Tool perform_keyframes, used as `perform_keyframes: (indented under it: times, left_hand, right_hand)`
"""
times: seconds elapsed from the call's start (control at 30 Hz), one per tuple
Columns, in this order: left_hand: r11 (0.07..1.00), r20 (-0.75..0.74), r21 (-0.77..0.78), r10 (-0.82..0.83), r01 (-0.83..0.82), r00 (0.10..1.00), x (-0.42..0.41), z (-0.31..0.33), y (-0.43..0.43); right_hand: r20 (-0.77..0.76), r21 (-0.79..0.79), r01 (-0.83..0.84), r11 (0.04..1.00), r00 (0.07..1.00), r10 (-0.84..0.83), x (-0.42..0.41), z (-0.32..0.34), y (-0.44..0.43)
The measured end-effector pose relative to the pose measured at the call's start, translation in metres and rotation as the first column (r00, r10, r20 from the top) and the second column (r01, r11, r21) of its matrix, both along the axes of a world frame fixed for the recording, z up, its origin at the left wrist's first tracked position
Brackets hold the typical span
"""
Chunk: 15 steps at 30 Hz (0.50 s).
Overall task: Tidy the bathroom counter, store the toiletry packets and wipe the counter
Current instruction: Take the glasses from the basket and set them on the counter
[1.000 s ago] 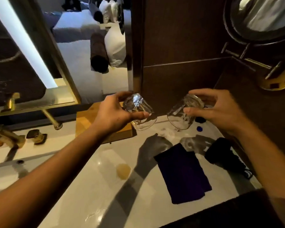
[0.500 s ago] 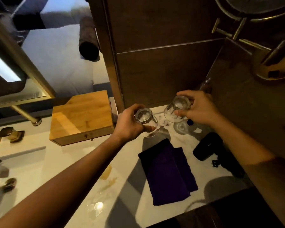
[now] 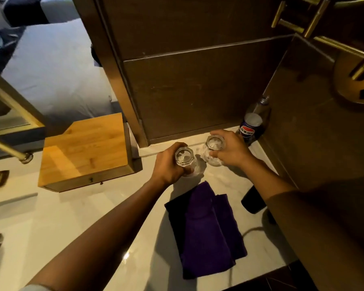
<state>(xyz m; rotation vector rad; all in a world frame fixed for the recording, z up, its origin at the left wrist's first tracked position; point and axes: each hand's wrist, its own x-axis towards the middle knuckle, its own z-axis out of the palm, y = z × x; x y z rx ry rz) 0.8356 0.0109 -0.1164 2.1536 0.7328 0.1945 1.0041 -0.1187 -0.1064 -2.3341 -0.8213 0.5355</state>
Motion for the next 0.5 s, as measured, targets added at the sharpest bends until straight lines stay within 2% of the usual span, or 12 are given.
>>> perform_keyframes:
  times: [0.37,0.5]
  left_hand:
    - [1.0,-0.03,-0.002,0.031,-0.031,0.999,0.016,-0.036,-0.003]
    - [1.0,-0.028,0.014,-0.004,0.004,1.0,0.017,-0.042,-0.005]
  right_hand:
    - [-0.02,-0.017,0.017,1.0,1.0,-0.017,0.011,-0.036,0.021]
    - [-0.039,-0.023,0.036,0.999,0.999,-0.037,0.014,-0.04,0.022]
